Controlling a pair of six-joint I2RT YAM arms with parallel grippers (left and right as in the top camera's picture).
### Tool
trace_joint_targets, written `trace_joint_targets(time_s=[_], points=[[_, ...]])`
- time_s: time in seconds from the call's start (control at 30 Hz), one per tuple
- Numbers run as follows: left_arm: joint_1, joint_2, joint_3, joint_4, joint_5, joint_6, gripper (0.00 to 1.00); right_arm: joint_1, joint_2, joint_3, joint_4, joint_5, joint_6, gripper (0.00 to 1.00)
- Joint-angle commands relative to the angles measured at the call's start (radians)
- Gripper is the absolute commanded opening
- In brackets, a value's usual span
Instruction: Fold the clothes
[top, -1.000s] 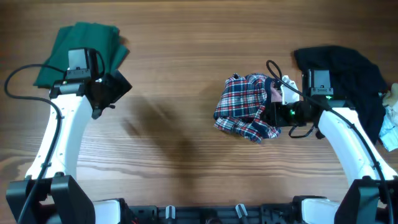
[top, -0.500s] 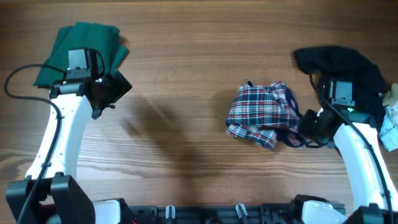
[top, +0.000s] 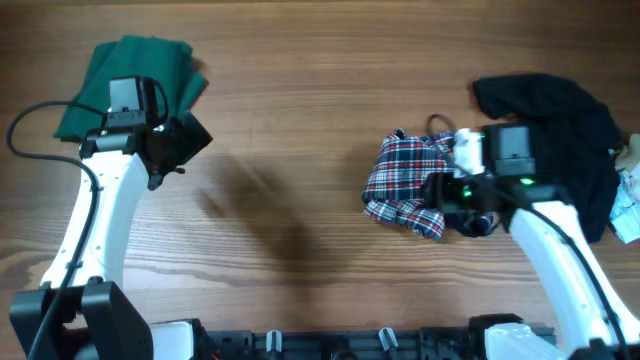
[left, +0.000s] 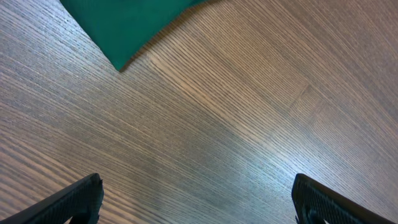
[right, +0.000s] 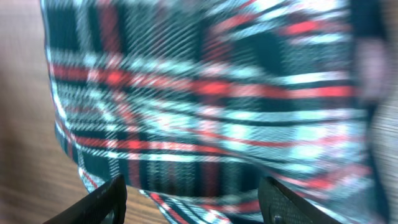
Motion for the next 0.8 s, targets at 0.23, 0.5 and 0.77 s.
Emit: trace_joint_targets(time_s=[0.23, 0.5, 0.77], points=[[-0.005, 0.006, -0.005, 0.014, -0.022, 0.012, 0.98, 0.031, 0.216, -0.024, 0.146, 0.041, -0.146, 0.47], [-0.005, 0.006, -0.005, 0.013, -0.021, 0.013, 0.98, 0.033, 0.175, -0.022, 0.058, -0.09, 0.123, 0.04], [-0.005, 0.006, -0.005, 0.014, -0.021, 0.013, 0.98, 0.211, 0.115, -0.027, -0.151, 0.072, 0.531, 0.04]])
